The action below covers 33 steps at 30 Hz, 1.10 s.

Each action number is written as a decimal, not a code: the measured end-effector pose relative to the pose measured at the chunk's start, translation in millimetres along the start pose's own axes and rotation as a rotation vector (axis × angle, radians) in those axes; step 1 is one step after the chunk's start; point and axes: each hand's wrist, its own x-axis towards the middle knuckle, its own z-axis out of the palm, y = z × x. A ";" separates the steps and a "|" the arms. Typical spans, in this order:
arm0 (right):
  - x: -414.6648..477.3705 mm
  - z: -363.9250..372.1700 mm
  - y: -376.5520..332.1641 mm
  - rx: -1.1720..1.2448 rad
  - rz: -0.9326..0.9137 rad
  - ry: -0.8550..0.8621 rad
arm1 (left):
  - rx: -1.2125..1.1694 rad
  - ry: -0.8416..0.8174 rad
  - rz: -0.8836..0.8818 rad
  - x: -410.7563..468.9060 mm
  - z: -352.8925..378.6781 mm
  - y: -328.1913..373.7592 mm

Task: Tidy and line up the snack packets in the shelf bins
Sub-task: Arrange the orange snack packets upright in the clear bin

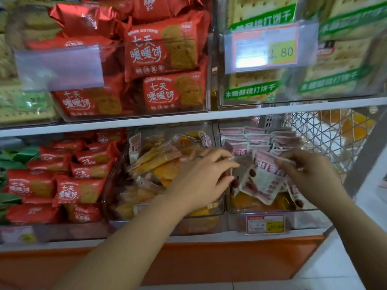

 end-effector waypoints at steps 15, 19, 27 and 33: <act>-1.5 3.1 35.6 0.188 0.259 0.186 | 0.155 -0.061 -0.162 43.0 14.4 26.2; -9.0 0.3 32.6 -0.014 0.117 0.061 | 0.042 0.215 -0.059 34.7 10.9 24.7; -10.4 27.6 12.9 -0.246 -0.101 -0.630 | -0.316 0.690 -0.141 -10.0 9.1 -3.9; 2.0 31.6 19.2 -0.214 -0.074 -0.497 | -0.413 0.761 -0.544 -28.7 1.0 -40.5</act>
